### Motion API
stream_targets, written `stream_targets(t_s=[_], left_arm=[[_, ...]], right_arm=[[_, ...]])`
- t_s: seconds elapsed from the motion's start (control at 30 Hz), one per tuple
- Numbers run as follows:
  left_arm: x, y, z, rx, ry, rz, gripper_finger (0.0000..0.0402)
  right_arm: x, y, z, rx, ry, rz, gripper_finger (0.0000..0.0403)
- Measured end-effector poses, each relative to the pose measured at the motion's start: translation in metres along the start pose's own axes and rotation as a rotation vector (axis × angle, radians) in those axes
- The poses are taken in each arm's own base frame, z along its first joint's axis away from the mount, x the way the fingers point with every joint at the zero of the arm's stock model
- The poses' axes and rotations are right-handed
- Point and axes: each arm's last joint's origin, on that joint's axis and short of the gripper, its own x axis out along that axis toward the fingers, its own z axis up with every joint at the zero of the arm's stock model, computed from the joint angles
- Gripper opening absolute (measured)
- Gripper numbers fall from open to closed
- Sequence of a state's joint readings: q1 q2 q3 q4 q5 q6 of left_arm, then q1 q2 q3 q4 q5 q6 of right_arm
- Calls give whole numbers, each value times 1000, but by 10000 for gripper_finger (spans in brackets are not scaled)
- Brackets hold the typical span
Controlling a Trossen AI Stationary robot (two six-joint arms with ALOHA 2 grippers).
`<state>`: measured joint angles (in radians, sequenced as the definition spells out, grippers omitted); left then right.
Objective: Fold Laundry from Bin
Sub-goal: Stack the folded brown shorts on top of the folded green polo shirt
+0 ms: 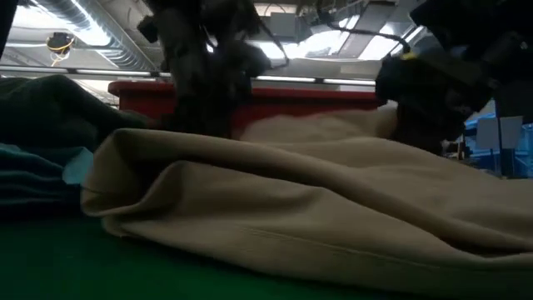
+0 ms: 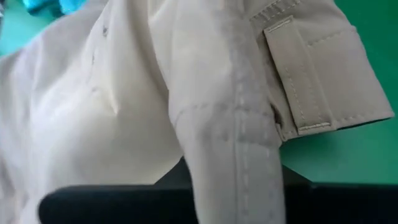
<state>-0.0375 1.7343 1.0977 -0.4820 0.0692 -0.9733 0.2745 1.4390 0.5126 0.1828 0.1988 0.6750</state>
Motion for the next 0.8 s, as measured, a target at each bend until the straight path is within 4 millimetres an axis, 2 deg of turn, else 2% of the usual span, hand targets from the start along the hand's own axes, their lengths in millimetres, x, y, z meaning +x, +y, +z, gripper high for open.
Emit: stream_targets(t_s=[0.27, 0.53, 0.8], left_arm=[[-53, -8, -4, 16, -53, -132, 4], [-107, -9, -22, -12, -50, -240, 3], [-140, -15, -38, 3, -46, -386, 3]], right_arm=[[-3, 19, 24, -61, -64, 58, 38], [-9, 40, 55, -133, -100, 135, 38], [-25, 57, 99, -219, -58, 149, 38]])
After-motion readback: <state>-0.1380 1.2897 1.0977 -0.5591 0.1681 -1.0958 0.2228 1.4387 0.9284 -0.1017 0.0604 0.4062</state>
